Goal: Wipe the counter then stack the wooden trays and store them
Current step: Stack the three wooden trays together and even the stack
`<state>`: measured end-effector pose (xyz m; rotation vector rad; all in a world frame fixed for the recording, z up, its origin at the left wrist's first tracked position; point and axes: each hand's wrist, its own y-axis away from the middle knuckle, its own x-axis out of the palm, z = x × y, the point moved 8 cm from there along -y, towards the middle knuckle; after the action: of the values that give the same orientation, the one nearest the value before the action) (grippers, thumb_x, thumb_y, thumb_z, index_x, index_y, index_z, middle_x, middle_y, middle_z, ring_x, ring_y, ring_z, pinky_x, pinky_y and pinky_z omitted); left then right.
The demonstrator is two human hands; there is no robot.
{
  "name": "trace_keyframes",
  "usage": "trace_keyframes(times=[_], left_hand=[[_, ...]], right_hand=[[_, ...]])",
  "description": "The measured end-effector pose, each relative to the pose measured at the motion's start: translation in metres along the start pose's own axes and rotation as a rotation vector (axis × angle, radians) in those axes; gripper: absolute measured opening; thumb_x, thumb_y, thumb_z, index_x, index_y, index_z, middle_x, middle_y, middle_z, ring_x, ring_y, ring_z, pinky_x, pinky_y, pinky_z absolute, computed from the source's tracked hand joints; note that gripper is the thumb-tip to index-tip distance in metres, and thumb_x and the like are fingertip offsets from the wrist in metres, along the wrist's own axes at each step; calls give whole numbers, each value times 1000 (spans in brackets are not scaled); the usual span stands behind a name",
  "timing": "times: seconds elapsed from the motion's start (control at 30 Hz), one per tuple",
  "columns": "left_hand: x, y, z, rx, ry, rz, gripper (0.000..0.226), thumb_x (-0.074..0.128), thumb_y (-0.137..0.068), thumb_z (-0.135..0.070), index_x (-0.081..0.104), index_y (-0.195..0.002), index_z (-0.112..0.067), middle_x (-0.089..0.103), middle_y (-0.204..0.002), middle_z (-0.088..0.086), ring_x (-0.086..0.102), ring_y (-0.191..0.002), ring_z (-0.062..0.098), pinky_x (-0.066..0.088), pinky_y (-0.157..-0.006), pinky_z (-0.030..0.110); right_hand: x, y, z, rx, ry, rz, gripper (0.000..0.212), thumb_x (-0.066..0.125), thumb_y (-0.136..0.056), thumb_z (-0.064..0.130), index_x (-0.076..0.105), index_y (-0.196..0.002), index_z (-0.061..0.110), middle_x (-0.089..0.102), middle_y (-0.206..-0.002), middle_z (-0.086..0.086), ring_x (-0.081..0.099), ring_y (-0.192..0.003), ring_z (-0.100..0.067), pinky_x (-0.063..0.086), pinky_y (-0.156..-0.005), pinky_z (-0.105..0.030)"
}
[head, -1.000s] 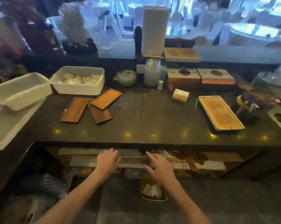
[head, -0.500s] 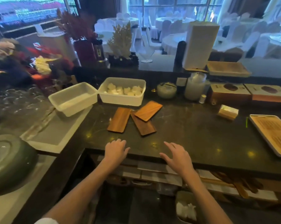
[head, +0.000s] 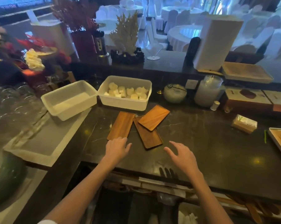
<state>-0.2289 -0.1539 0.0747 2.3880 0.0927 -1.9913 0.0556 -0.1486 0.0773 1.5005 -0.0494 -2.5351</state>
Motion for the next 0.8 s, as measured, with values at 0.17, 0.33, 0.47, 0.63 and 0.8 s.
trace_keyframes(times=[0.17, 0.33, 0.47, 0.63, 0.8], left_hand=[[5, -41, -5, -40, 19, -21, 31, 47, -97, -48, 65, -98, -23, 69, -88, -6, 67, -77, 12, 55, -74, 33], [11, -88, -9, -40, 19, 0, 30, 48, -96, -47, 64, -91, -22, 64, -78, -7, 64, -69, 12, 53, -65, 30], [21, -134, -8, 24, 28, 66, 30, 49, -96, -46, 63, -86, -20, 62, -76, -5, 66, -71, 17, 45, -57, 31], [30, -195, -6, 90, 87, 125, 30, 48, -96, -43, 64, -89, -18, 71, -90, 3, 70, -84, 25, 46, -61, 32], [39, -245, -5, 91, 162, 184, 31, 48, -96, -40, 66, -88, -16, 72, -91, 4, 69, -86, 25, 56, -72, 38]], right_hand=[[2, -54, -11, 58, -7, 20, 68, 40, -94, 69, 44, -149, 31, 59, -144, 0, 57, -130, -19, 48, -103, -39], [0, -92, -13, 111, -26, 21, 66, 40, -96, 66, 46, -149, 28, 59, -145, 0, 56, -132, -20, 49, -105, -42], [2, -122, -12, 158, -33, 52, 63, 43, -96, 63, 48, -147, 26, 58, -145, -1, 55, -133, -20, 48, -107, -45], [5, -156, -17, 257, -42, 22, 61, 43, -96, 64, 51, -145, 27, 59, -144, 1, 56, -131, -19, 48, -105, -43], [8, -190, -22, 336, -78, -11, 61, 44, -94, 67, 53, -142, 30, 62, -140, 4, 59, -128, -16, 52, -103, -44]])
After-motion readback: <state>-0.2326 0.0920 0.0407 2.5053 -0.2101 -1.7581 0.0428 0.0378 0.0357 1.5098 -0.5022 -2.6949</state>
